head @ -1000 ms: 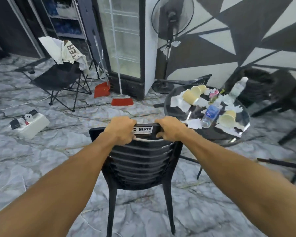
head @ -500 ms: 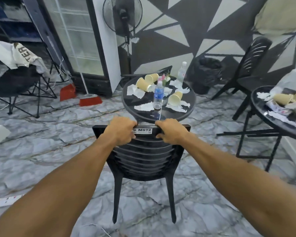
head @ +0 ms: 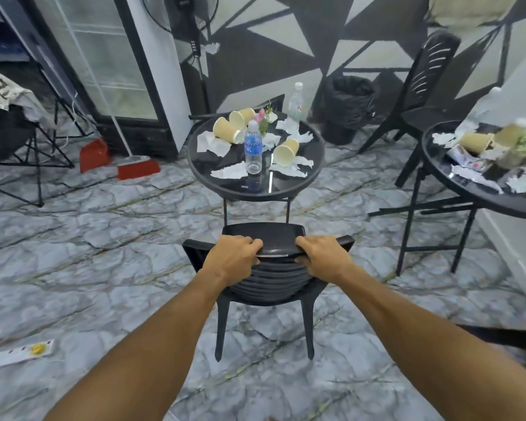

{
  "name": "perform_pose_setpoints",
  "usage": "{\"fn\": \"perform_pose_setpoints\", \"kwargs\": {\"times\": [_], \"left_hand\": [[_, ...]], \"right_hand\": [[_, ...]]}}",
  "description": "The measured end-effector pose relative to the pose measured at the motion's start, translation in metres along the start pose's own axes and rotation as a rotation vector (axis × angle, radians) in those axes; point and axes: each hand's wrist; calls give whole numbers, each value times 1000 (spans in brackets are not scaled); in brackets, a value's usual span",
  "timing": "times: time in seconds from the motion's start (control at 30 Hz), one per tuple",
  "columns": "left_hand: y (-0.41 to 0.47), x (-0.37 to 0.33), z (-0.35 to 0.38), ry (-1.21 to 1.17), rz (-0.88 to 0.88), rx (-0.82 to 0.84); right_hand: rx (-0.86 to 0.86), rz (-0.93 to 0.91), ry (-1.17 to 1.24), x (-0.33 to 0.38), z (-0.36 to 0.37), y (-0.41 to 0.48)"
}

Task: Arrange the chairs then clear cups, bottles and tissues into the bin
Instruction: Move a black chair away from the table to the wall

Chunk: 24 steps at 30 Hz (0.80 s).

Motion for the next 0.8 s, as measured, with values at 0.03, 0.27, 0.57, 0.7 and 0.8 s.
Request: {"fn": "perform_pose_setpoints", "kwargs": {"times": [0.03,0.27,0.57,0.7,0.8], "left_hand": [[-1,3,2,-30,-25,22],[0,10,1,21,-75,154],[-74,27,44,-48,-16,-107],[-47,36,35,-97,-170,-124],[-30,28,30,-145,-176,-105]], "right_hand": [[29,2,-8,3,2,0],[-142,-53,-98,18,12,-8],[-257,-82,-97,68,69,-21],[-196,-61,-128,50,44,6],[-147,-15,-78,36,29,15]]}}
Point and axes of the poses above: each hand's wrist, its own y-axis towards the middle knuckle, its own z-axis out of the palm, x = y × z, and after that the axes turned 11 degrees about -z, right-handed
